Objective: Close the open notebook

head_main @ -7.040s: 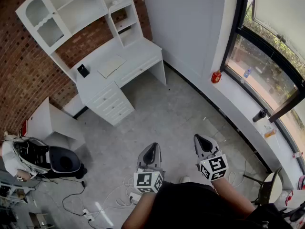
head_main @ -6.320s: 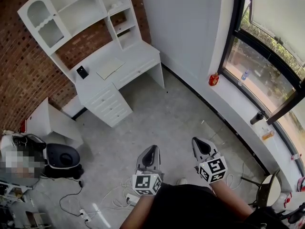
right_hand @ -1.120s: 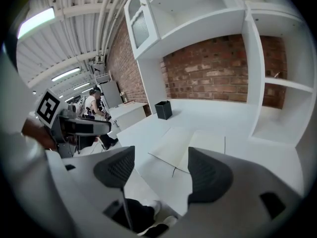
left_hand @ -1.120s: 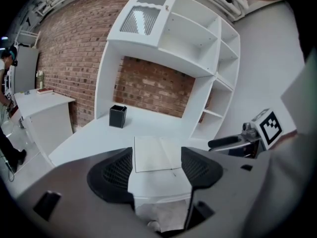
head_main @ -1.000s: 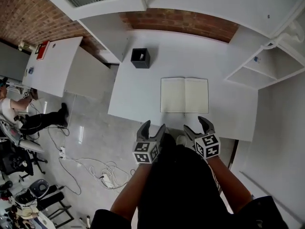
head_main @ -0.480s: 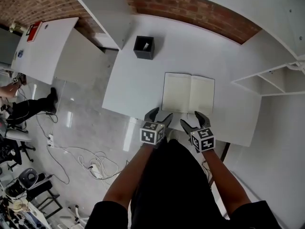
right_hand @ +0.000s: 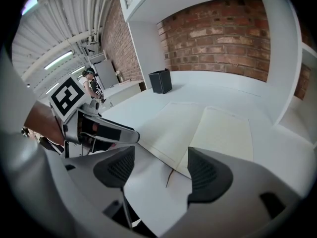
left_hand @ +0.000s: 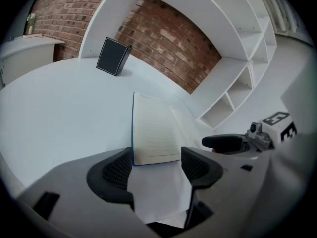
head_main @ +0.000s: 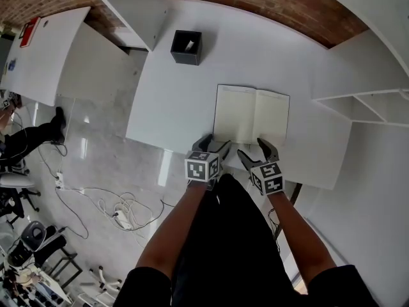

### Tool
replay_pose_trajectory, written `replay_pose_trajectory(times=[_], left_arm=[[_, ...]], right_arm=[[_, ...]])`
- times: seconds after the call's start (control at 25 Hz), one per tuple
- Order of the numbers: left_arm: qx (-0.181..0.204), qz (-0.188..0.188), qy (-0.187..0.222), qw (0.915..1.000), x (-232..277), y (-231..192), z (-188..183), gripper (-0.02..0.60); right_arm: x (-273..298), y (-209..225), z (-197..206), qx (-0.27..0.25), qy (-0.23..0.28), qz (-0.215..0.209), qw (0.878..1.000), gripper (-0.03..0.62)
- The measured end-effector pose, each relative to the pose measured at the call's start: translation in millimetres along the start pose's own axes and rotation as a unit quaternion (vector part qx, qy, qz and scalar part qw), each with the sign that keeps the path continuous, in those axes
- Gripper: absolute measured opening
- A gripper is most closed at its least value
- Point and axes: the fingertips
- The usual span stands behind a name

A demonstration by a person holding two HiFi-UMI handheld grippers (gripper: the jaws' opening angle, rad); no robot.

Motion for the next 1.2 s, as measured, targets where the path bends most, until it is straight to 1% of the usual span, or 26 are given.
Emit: replay_pose_trajectory(times=[0.24,0.4,0.56,0.64,0.72,0.8,0.92,1.08,1.2], left_arm=[[-0.006,-0.028,-0.006,0.9996,8,-6,-6,0.293],[-0.029,-0.022,-0.014,0.9993,10,-4,-6,0.291],[-0.030,-0.029,-0.024,0.9989,12,-1,-5,0.291],[-0.037,-0.028,-0.026,0.9986,11,0,-7,0.291],[-0.036,-0.027,-0.025,0.9987,9,1,-9,0.291],[-0.031,-0.025,-0.023,0.9989,7,4,-11,0.291],[-0.036,-0.023,-0.018,0.9989,5,7,-12,0.291],[-0.040,-0.021,-0.013,0.9989,4,8,-15,0.291],[-0.035,-0.031,-0.022,0.9987,8,4,-11,0.291]], right_arm=[[8,4,2,0.008,-0.004,0.000,1.000,0.324],[13,9,4,0.015,-0.008,0.004,1.000,0.324],[16,12,11,0.011,-0.023,0.002,1.000,0.322],[17,13,15,-0.002,-0.032,0.001,0.999,0.324],[18,12,16,-0.016,-0.041,-0.002,0.999,0.324],[19,12,18,-0.021,-0.047,-0.005,0.999,0.322],[19,11,17,-0.026,-0.051,-0.006,0.998,0.324],[22,11,10,-0.070,-0.059,-0.002,0.996,0.324],[29,8,8,-0.099,-0.071,-0.005,0.992,0.324]])
Point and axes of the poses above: the fingertips, and each gripper's own axes: x forward along the fingers, y to its right, z out of its underside, and after that the axes turned 13 degrees about -z, right-handed
